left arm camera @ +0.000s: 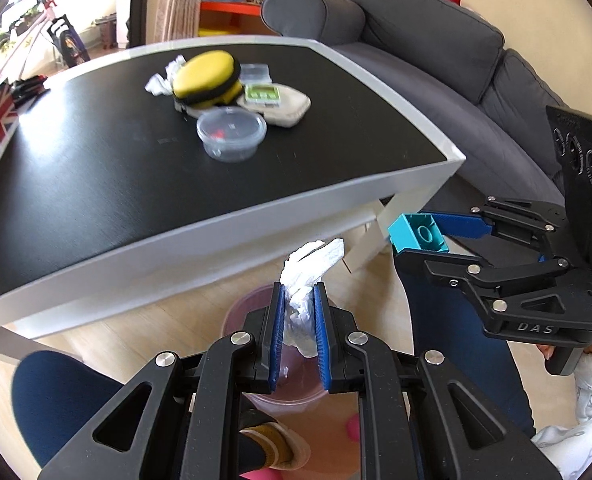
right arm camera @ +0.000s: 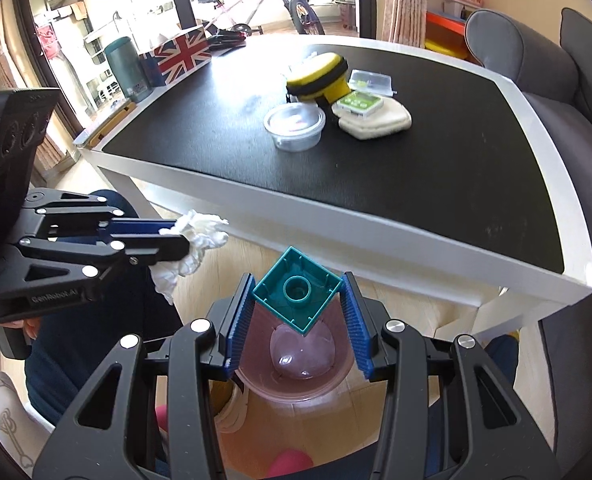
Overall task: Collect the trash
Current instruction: 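Drop the tissue and teal block into the pink wastebasket with both grippers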
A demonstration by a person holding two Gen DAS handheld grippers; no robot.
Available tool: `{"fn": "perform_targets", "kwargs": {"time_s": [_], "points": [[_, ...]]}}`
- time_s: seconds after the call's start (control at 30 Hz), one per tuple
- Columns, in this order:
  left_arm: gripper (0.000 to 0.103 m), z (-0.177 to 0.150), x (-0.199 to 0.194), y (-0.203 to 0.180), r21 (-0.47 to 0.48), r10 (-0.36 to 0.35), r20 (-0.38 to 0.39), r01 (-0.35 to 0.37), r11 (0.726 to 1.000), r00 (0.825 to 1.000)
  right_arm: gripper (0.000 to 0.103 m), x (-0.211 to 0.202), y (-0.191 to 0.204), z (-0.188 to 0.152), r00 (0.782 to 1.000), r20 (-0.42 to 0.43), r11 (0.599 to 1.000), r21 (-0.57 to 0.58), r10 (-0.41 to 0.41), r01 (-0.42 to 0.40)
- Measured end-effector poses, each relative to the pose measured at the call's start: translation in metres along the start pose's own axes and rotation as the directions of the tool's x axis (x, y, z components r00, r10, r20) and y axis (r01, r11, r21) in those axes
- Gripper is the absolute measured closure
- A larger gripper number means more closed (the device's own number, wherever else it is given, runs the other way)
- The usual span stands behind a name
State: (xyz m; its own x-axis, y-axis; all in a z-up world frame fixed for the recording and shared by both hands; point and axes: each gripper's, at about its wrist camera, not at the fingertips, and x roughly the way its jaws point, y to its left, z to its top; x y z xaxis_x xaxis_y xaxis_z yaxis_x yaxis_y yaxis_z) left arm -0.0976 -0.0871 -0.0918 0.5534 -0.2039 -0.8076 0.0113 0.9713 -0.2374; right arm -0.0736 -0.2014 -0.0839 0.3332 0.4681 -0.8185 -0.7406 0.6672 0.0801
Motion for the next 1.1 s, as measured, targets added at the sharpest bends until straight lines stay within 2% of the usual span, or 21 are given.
{"fn": "perform_targets", "kwargs": {"time_s": [0.23,0.33,0.37,0.4,0.43,0.47,0.5,0.77,1.1], "points": [[0.087,-0.009,0.017,-0.003,-0.001,-0.015,-0.026,0.015,1.000,1.000,0.059,0.004,-0.003,-0.011,1.000,-0.001,1.000,0.014,-0.005,0.005],[0.080,-0.010,0.021,-0.004,0.000,-0.016,-0.030,0.016,1.000,0.999,0.059,0.003,-0.003,-0.014,1.000,0.005,1.000,0.018,-0.004,0.004],[0.066,-0.009,0.023,-0.004,-0.001,-0.013,-0.031,0.013,1.000,0.999,0.059,0.003,-0.003,-0.014,1.000,0.006,1.000,0.020,-0.004,0.004],[0.045,-0.010,0.023,-0.003,-0.005,-0.010,-0.027,0.010,1.000,1.000,0.059,0.002,-0.002,-0.015,1.000,0.008,1.000,0.020,-0.004,0.004],[0.036,-0.011,0.021,-0.002,-0.015,-0.014,-0.013,0.014,1.000,1.000,0.059,0.002,-0.002,-0.015,1.000,0.010,1.000,0.019,-0.005,0.005],[0.021,-0.011,0.019,-0.001,-0.022,-0.017,-0.003,0.017,1.000,1.000,0.059,0.001,-0.002,-0.016,1.000,0.013,1.000,0.020,-0.006,0.006],[0.014,-0.012,0.017,0.000,-0.027,-0.014,0.012,0.014,1.000,1.000,0.059,0.000,-0.002,-0.017,1.000,0.014,1.000,0.022,-0.005,0.005],[0.008,-0.013,-0.006,0.011,-0.077,0.009,0.063,-0.004,0.997,0.998,0.059,0.001,0.001,-0.023,1.000,0.016,1.000,0.023,0.005,-0.005],[0.008,-0.016,-0.038,0.008,-0.080,0.029,0.143,-0.018,0.997,0.989,0.059,0.018,0.011,-0.035,1.000,-0.001,1.000,0.010,0.028,-0.028]]}}
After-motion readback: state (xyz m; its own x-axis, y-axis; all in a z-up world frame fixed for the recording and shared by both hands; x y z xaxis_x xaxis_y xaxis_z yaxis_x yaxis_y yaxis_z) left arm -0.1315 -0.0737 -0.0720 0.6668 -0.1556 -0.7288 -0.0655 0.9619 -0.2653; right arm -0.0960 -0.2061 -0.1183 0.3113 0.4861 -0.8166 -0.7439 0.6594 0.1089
